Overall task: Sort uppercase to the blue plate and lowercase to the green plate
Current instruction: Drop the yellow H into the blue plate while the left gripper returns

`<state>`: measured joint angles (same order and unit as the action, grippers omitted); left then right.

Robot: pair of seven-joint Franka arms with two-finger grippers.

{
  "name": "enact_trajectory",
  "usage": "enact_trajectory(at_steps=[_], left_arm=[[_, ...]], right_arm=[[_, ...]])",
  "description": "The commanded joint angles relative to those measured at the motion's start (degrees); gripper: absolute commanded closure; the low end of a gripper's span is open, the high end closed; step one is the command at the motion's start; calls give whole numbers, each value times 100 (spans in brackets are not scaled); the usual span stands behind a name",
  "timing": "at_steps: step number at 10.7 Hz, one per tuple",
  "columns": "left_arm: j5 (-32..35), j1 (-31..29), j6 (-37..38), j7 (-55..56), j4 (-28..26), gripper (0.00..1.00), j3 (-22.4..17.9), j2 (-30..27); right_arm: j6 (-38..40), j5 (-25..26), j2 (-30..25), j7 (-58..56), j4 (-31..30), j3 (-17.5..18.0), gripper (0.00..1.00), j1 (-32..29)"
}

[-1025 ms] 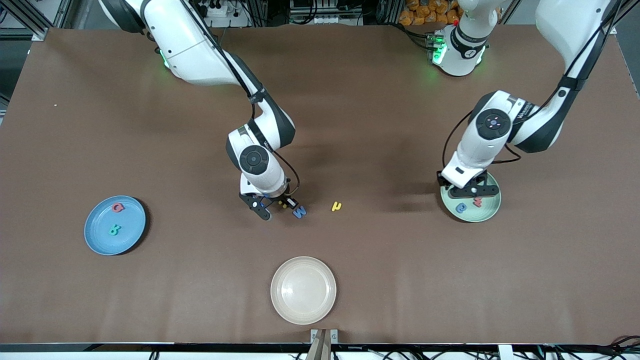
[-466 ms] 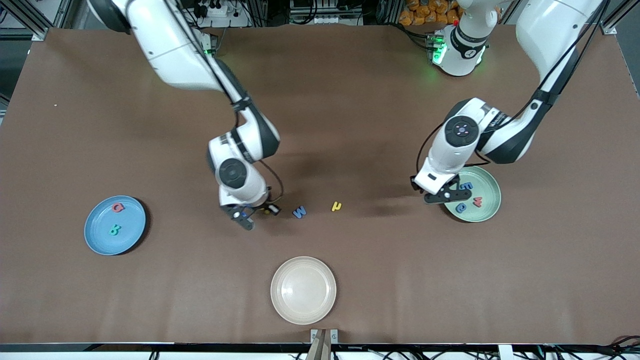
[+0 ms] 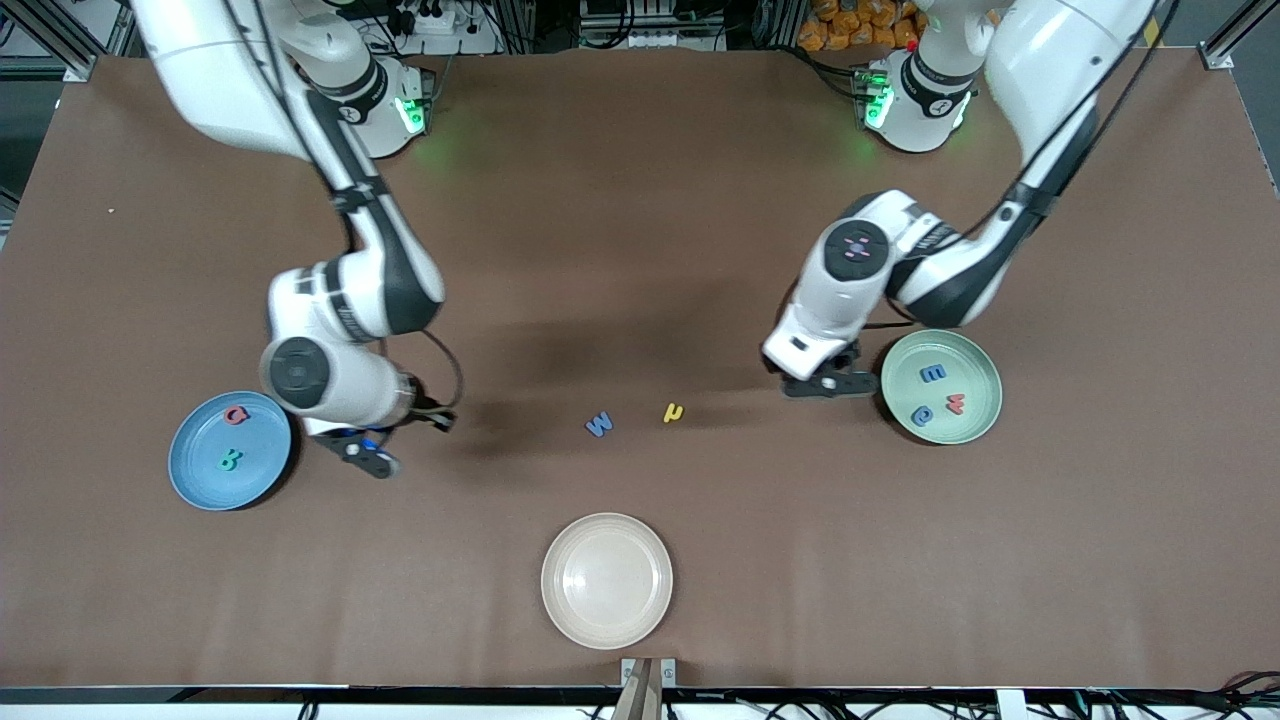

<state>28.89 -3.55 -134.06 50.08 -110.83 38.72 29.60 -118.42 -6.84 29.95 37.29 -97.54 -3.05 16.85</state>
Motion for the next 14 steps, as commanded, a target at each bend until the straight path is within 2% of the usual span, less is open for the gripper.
enact_trajectory(at_steps=[1,3,5,7,10,11,12,13,14], left_arm=[[-102,346,91,-846,614,46,-13,563],[-94,565,73,-1402,869,44,-13,801],[-94,627,64,-1904,1159,43,-13,1082],[-102,881,64,-1897,1431,42,-48,1258],[-103,1058,64,-1888,1644,42,-75,1382],[-77,1075,64,-1871,1644,42,-75,1382],[-111,1163,64,-1862,1644,42,-83,1417],[-94,1216,64,-1827,1661,42,-84,1504],[-85,1251,64,-1818,1731,42,-153,1566]], right_arm=[[-32,330,-402,-886,-546,85,100,-610],[55,762,-393,-1624,-538,85,100,-1138],[276,824,-419,-2415,-450,76,100,-1542],[390,868,-376,-3075,-328,85,100,-2042],[521,895,-367,-3446,23,76,100,-2220],[853,895,-367,-3500,277,76,82,-2256],[1030,886,-367,-3431,393,85,29,-2274],[1041,886,-349,-3421,420,85,0,-2291],[1049,869,-349,-3412,429,85,0,-2274]])
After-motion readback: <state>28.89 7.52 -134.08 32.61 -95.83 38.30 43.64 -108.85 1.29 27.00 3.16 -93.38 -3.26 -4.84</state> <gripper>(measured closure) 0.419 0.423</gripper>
